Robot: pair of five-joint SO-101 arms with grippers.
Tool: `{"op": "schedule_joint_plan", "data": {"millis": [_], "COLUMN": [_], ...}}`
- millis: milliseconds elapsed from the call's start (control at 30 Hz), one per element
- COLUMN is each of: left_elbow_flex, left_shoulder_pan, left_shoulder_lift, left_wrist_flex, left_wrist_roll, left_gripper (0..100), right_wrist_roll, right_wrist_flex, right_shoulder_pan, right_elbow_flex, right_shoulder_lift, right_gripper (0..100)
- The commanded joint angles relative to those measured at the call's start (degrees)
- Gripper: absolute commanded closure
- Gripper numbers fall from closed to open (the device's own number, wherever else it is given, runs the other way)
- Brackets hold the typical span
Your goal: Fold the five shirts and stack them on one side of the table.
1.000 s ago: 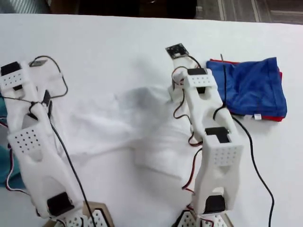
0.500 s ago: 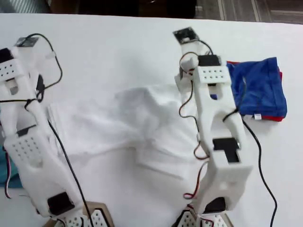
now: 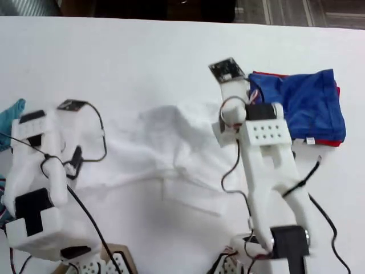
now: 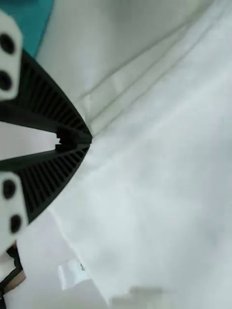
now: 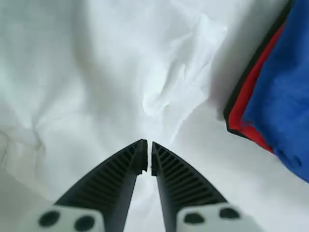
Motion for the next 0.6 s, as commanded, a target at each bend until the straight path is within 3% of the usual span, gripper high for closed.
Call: {"op": "schedule_joint_plan", "data": {"millis": [0,300,567], "left_elbow_flex": [1.98,-7.52,-9.89], "left_shoulder_pan": [-0.44,-12.4,-9.05], "left_shoulder_lift": [1.58,8.35,8.0], "left_wrist_flex": [-2.64,-5.8,3.6], "left_wrist_roll": [-0.7,-0.35,-0.79], "left_gripper": [97,97,97], "right_wrist_roll": [0.18,0.18,0.18], "right_wrist_flex": [-1.54,-4.79,-11.65], "right_shoulder_pan": [-0.4,0.04,0.04], "right_elbow_flex": [4.22,12.66,19.08], "right_shoulder_lift": [-5.14,-5.85,-5.85], "right_gripper": [97.8,97.8,97.8]}}
